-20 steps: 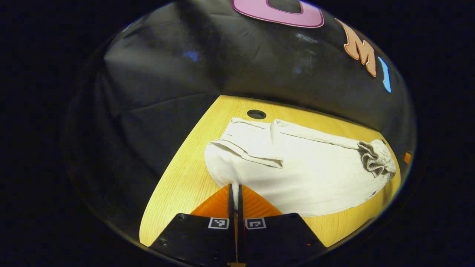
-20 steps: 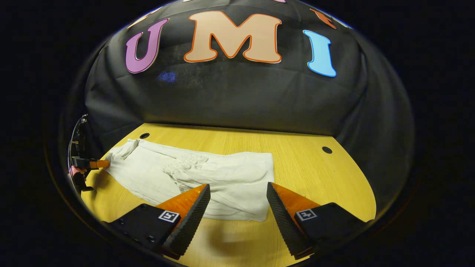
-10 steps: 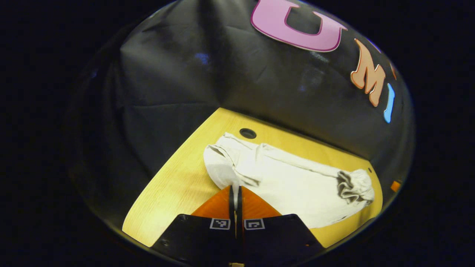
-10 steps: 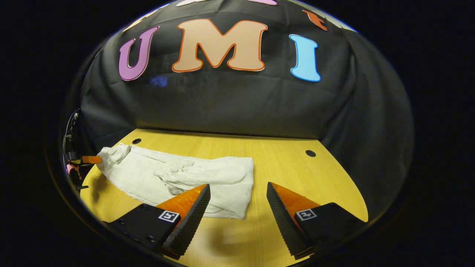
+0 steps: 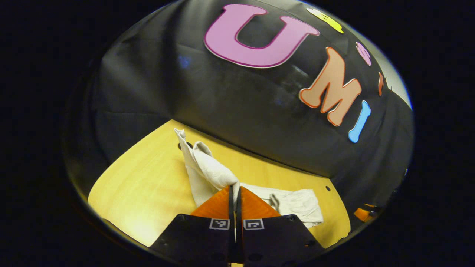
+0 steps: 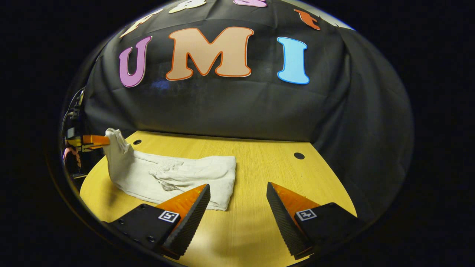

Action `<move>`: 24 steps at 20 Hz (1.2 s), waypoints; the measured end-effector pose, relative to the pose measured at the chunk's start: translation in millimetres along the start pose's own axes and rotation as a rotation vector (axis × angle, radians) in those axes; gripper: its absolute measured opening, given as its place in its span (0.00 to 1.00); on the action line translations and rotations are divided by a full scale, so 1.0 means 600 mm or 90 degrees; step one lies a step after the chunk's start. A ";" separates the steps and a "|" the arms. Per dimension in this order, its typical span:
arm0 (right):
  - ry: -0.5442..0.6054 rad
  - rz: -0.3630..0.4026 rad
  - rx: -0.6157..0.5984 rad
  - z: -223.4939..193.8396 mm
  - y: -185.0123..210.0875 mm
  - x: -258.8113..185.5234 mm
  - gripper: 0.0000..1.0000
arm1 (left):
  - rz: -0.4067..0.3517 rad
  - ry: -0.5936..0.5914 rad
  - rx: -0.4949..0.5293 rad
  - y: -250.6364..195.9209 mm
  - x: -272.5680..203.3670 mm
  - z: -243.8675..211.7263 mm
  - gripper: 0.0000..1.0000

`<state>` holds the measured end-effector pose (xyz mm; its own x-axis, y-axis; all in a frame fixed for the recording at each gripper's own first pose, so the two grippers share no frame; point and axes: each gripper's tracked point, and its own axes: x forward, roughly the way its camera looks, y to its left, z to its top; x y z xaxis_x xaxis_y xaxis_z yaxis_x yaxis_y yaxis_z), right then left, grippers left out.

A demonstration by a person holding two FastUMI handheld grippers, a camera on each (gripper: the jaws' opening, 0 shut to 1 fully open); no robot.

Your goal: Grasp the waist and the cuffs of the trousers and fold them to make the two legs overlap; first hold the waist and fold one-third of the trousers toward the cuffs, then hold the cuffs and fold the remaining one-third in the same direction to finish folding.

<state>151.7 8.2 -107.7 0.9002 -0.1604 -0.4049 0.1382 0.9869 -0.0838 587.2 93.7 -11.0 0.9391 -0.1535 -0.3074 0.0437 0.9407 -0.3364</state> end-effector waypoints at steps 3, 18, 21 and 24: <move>0.002 0.013 -0.014 -0.012 -0.034 -0.010 0.98 | -0.026 -0.012 0.001 -0.093 0.008 0.003 0.00; 0.013 0.097 -0.022 -0.065 -0.112 -0.044 0.98 | -0.148 0.039 0.125 -0.458 0.071 -0.172 0.00; 0.025 0.094 -0.015 -0.077 -0.134 -0.045 0.98 | -0.157 0.091 0.177 -0.475 0.085 -0.272 0.00; 0.029 0.086 -0.010 -0.083 -0.146 -0.049 0.98 | -0.149 0.134 0.228 -0.471 0.092 -0.342 0.00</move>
<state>92.6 -74.8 -133.5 0.8904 -0.0272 -0.4544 0.0106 0.9992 -0.0391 556.8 -242.9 -115.7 0.8022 -0.3967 -0.4462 0.3950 0.9130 -0.1016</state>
